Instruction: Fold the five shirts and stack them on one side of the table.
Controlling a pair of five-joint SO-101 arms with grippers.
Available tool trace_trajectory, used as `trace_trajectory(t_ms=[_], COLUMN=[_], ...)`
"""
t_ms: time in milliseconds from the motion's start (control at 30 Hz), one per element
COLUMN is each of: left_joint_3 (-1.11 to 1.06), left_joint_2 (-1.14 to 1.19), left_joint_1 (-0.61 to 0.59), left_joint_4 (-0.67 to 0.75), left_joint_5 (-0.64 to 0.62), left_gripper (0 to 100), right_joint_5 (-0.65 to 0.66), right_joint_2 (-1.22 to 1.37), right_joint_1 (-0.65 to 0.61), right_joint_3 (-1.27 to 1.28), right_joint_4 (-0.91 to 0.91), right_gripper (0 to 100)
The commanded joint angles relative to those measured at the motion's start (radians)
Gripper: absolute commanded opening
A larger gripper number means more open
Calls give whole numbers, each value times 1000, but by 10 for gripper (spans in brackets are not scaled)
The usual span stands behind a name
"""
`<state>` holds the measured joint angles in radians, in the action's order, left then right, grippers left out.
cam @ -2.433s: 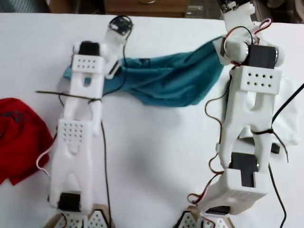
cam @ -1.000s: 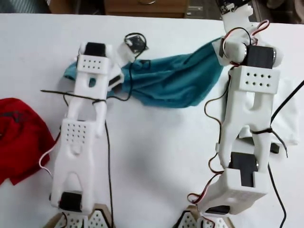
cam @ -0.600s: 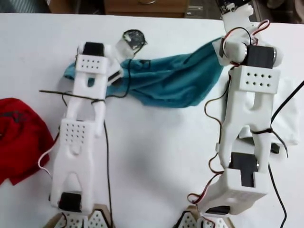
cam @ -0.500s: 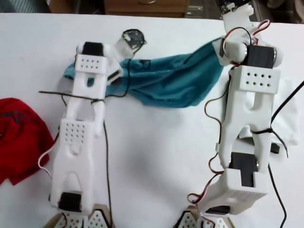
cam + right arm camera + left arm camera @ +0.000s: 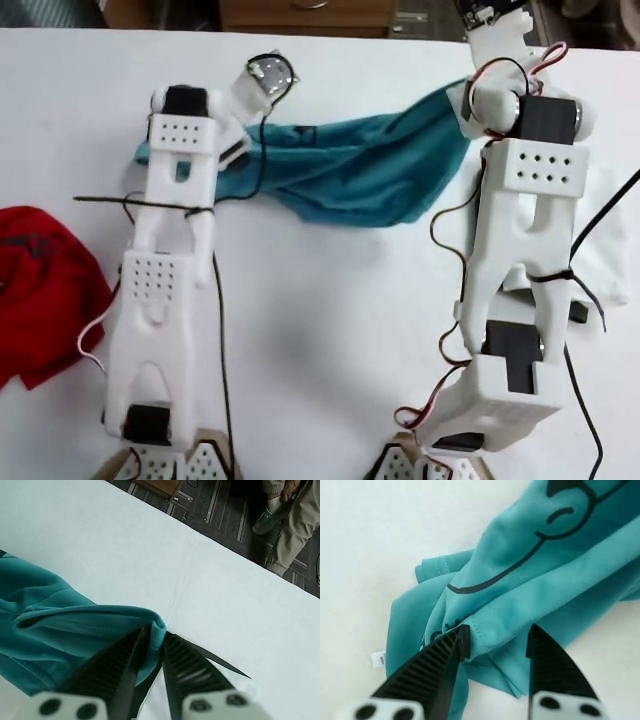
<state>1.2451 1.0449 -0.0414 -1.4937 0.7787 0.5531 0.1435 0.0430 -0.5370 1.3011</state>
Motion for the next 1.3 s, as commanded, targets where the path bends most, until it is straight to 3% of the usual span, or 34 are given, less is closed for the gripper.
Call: trace_trajectory(t_ms=[0, 233, 400, 567, 800, 1000, 1133, 1267], left_joint_3=[-24, -102, -82, 25, 179, 242, 208, -18], left_joint_2=[-15, -17, -34, -49, -49, -109, -226, -411], left_joint_1=[8, 12, 9, 9, 34, 14, 9, 23], left_joint_4=[44, 40, 23, -63, -285, -295, -296, -298], left_joint_5=[9, 9, 8, 0, -2, -94, -147, -170], left_gripper=[210, 207, 15, 21, 22, 21, 20, 20], right_joint_5=[-6, -6, -6, -6, -15, -15, -15, -8], right_joint_2=[-64, -64, -64, -62, -62, -73, -97, -223], right_joint_1=[-7, -7, -7, -8, -18, -94, -124, -185], right_joint_3=[-6, -5, -5, -5, 18, 49, 43, 49], right_joint_4=[-18, -18, -18, -18, -18, -15, 1, 101], right_gripper=[20, 20, 20, 20, 20, 20, 20, 20])
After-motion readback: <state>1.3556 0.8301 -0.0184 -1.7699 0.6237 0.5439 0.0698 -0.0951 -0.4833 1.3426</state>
